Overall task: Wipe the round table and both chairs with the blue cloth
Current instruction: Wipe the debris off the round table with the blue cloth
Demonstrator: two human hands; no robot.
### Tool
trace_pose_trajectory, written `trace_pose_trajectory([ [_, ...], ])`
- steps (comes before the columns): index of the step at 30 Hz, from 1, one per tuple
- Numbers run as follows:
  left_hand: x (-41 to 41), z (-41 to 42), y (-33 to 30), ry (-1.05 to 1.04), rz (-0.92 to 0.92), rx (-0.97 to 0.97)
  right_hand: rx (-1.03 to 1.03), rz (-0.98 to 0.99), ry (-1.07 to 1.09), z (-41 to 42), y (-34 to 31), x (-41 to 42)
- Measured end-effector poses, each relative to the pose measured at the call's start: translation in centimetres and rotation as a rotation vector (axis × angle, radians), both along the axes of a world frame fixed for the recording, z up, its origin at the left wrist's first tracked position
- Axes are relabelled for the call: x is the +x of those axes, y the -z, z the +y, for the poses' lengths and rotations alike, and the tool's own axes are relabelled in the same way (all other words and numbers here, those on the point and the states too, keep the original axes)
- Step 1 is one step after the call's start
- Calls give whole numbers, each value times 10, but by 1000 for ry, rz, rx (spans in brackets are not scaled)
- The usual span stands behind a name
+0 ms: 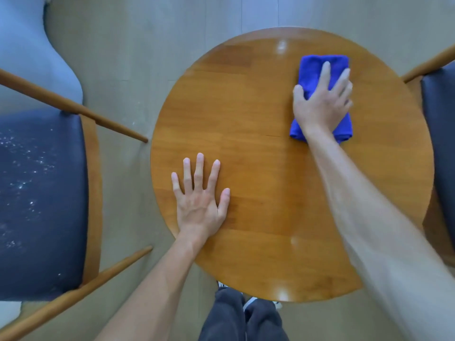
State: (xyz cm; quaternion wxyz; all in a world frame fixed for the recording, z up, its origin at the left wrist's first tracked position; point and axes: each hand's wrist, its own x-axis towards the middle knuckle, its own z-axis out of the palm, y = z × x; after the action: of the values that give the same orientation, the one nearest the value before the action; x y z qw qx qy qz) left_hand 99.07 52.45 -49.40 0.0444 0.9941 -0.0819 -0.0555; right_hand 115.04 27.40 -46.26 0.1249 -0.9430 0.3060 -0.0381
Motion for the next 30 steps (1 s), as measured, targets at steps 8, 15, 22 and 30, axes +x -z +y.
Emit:
trace_pose_trajectory([
  [8, -1, 2, 3, -15, 10, 1, -53, -106, -1071, 46, 10, -98],
  [15, 1, -1, -11, -32, 130, -4, -61, 2, -282, -115, -3, -117],
  [22, 2, -2, -12, -17, 112, -2, 48, 65, 64, -8, -7, 9],
  [30, 3, -2, -7, -15, 91, 37, 6, 162, -1265, 210, 0, -6],
])
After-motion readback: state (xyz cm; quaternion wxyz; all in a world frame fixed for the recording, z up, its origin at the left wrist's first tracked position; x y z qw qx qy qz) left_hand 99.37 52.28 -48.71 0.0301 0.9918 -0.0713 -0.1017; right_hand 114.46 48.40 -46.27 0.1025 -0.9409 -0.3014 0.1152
